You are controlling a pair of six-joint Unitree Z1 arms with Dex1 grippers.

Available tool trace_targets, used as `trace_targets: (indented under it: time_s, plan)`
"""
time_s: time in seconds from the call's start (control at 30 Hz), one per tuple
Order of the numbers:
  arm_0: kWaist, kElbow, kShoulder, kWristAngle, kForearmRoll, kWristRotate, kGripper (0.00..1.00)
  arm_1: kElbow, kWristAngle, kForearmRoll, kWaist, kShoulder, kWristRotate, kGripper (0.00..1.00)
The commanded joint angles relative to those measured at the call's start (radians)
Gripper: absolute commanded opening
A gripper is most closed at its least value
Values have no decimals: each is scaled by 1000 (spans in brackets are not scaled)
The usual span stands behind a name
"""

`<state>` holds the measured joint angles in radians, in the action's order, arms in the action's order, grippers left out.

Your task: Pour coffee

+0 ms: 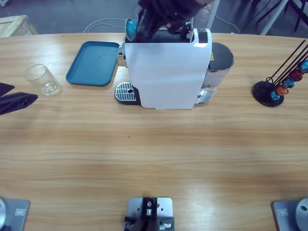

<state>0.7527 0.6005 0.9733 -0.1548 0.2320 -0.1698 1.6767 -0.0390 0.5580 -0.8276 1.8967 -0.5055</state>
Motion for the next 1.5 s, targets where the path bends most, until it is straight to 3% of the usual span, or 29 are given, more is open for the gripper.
trace_targets:
  time_s: [0.03,0.7,0.73,0.77,0.8,0.83,1.13,1.4,1.5]
  plan:
    - [6,-41,-20,-17,-12,10,830,15,61,17,8,63,-8,0]
    - [6,-42,-25,-17,-14,15,830,55,57,73,8,100,-10,0]
    - [5,-42,-25,-17,-14,15,830,69,54,93,8,104,-9,163]
    - [5,-42,-25,-17,-14,15,830,95,47,125,8,112,-8,512]
    - [6,-42,-24,-17,-14,15,830,115,36,153,8,120,-8,799]
    - [6,-42,-23,-17,-14,15,844,126,24,171,8,126,-8,984]
    - [6,-41,-18,-14,-16,15,895,185,27,209,8,74,-1,1000]
    - [6,-41,-8,-8,-19,15,895,261,140,242,-14,-124,8,1000]
    - [7,-40,-5,-6,-20,18,895,246,156,243,-25,-113,13,997]
